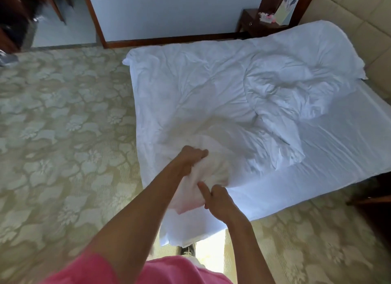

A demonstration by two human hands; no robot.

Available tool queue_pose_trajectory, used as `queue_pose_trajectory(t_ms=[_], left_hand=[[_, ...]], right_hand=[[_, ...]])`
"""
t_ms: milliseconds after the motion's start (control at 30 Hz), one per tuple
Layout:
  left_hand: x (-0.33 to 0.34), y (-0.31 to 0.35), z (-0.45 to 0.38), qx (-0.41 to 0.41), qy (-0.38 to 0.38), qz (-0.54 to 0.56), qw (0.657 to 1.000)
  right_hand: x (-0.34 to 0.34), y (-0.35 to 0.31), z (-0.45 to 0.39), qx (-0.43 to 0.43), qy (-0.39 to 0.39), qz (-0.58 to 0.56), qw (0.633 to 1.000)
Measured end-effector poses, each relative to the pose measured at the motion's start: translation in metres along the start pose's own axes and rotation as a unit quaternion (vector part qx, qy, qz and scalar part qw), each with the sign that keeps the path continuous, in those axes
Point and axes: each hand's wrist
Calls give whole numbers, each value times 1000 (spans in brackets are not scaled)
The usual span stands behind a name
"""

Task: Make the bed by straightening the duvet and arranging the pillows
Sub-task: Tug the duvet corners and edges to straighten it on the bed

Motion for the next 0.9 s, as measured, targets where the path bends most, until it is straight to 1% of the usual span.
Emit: queue_pose_trajectory(t_ms=[67,100,133,167,200,233,267,300,333,367,433,500,533,600,667,800,867,900], left_hand=[[-3,-1,16,41,-49,7,998],[-4,-4,27,63,-64,-10,996],[-6,-9,39,82,-69,-32,994],[-8,-16,51,99,-64,-59,991],[-6,-21,65,119,-54,-83,988],[-4,-24,78,140,-45,-102,984],[0,-27,90,162,-40,-111,980],[4,-28,100,184,-44,-123,974],[9,-29,109,200,-54,-148,967],[15,-32,117,207,-71,-180,959],[25,-44,130,216,-115,-249,937],[26,-64,140,221,-158,-308,912],[24,-72,146,220,-168,-310,910],[15,-85,154,210,-161,-284,922],[6,-91,162,199,-125,-260,936],[-16,-120,171,176,1,-209,962],[-29,-145,175,154,60,-204,965],[-34,-156,178,142,93,-221,960]], right_hand=[[-1,6,-2,-25,-57,-21,998],[-2,11,-4,-39,-63,-27,997],[-5,16,-7,-49,-37,-28,998],[-10,20,-11,-52,22,-16,998],[-17,25,-14,-53,106,6,993],[-26,27,-16,-52,192,26,980],[-35,28,-17,-59,256,33,964],[-43,28,-18,-77,292,33,953],[-52,30,-22,-100,307,45,945],[-60,33,-23,-130,310,74,939],[-78,43,-30,-200,306,196,910],[-99,52,-33,-236,271,313,879],[-107,57,-31,-245,240,340,876],[-111,61,-20,-227,171,347,894],[-99,69,-4,-188,130,335,914],[-52,86,35,-142,138,273,941],[-30,83,59,-140,117,264,947],[-23,80,70,-142,107,276,944]])
Point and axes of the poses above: each hand's wrist, its own z-axis away from the middle knuckle, its own x-axis out of the palm, y = z × x, and after that the axes turned 5 degrees about -y, right-handed
